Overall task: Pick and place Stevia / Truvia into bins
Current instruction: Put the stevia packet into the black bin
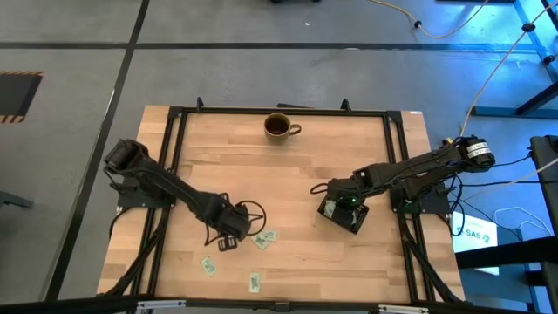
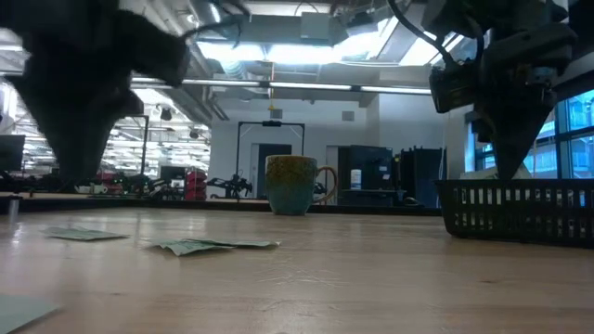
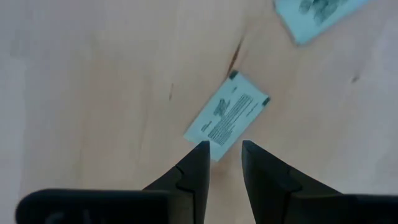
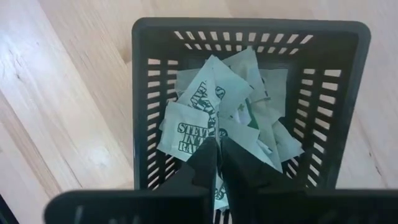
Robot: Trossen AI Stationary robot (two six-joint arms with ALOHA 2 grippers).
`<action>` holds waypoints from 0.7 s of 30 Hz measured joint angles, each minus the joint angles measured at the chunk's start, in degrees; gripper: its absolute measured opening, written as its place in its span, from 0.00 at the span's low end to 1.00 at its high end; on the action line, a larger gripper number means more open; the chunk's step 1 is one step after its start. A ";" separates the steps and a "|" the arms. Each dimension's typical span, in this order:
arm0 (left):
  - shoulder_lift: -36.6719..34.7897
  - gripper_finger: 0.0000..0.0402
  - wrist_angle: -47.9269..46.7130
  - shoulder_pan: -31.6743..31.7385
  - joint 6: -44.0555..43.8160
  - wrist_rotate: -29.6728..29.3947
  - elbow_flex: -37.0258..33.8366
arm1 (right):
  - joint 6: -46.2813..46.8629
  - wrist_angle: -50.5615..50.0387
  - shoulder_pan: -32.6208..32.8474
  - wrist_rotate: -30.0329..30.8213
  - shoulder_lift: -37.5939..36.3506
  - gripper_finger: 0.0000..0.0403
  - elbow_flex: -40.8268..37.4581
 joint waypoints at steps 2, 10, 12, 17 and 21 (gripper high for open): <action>2.25 0.22 0.00 -0.48 0.82 0.00 0.00 | -0.19 0.00 0.00 0.04 0.00 0.07 0.00; 10.42 0.22 -0.19 -1.14 0.56 3.35 0.19 | -0.22 -1.10 0.00 0.07 0.00 0.15 0.00; 11.37 0.22 -0.58 -1.24 0.55 3.58 0.31 | -0.21 -1.38 0.00 0.06 0.00 0.21 0.00; 11.49 0.22 -0.49 -1.25 0.54 3.60 0.20 | -0.21 -1.42 0.00 0.04 0.01 0.34 0.00; 10.81 0.20 -0.12 -1.28 0.36 3.07 0.13 | -0.12 -1.42 0.00 0.04 0.02 0.36 0.00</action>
